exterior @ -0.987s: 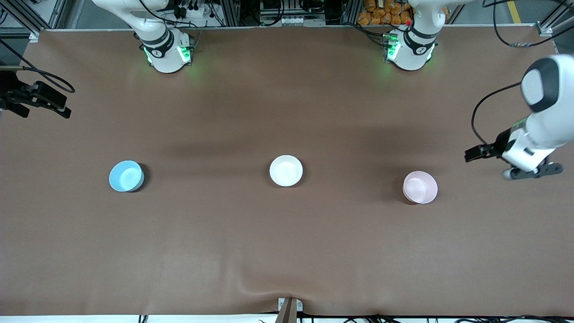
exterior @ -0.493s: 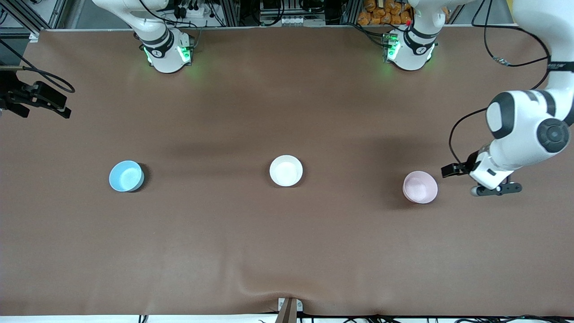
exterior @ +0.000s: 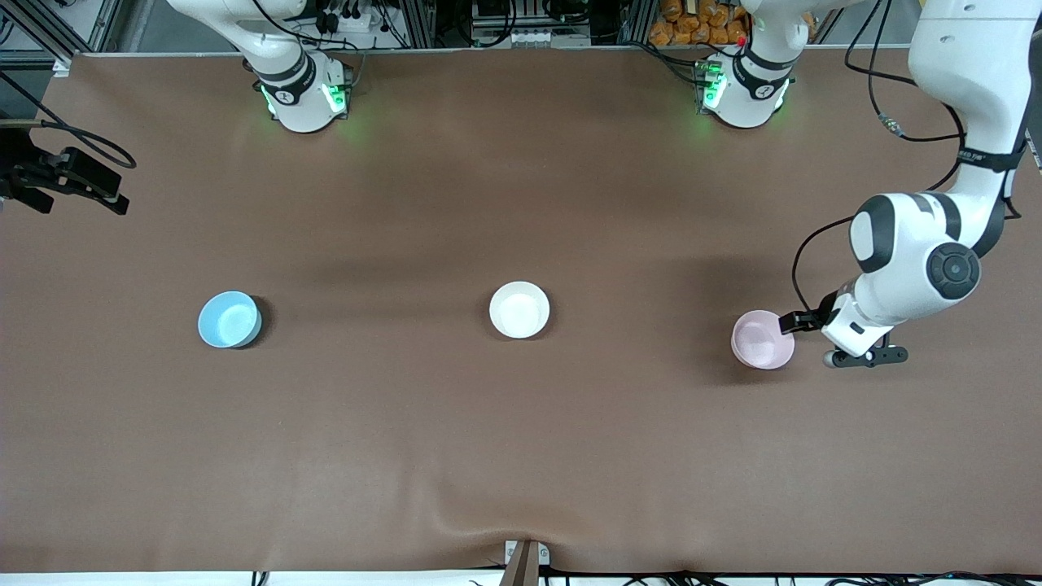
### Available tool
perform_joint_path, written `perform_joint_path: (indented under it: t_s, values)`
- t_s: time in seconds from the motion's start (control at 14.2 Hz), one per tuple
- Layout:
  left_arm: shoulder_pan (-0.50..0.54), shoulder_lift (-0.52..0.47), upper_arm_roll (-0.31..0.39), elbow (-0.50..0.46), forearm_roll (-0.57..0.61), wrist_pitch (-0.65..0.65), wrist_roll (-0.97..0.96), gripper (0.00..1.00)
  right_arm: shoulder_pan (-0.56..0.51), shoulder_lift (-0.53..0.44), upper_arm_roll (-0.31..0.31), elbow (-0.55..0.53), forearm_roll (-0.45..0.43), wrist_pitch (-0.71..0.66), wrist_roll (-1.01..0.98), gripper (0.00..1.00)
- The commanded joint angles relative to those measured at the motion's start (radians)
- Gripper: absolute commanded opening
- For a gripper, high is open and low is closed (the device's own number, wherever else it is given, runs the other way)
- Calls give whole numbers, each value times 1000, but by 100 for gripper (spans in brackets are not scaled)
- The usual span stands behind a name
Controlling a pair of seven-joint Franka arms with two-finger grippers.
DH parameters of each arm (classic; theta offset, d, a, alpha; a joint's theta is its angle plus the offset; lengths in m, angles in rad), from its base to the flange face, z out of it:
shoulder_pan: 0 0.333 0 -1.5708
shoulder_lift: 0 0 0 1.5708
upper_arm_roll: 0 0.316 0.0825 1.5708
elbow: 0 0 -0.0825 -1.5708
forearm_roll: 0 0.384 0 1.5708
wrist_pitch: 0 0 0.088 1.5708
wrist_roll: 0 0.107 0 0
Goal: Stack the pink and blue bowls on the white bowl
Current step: 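Lower the left gripper onto the pink bowl rim and grasp it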
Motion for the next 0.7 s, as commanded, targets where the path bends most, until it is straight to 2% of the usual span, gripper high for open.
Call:
perform_joint_path:
  t_s: [0.0,0.35,0.42,0.56,0.63]
  values:
    - [1,28,-2,0,-18,31,16,72,-18,-21,8,-18,17,7,-14,100]
    - [-2,67,-2,8,-18,52,16,46,-18,-22,8,-18,17,7,-14,100]
    - [-2,74,-2,11,-19,52,16,35,-18,-21,8,-18,17,7,-14,100]
    - [-2,76,-2,12,-18,52,16,1,-18,-21,8,-18,17,7,-14,100]
    - [-2,76,-2,14,-19,52,13,0,-18,-21,8,-18,17,7,-14,100]
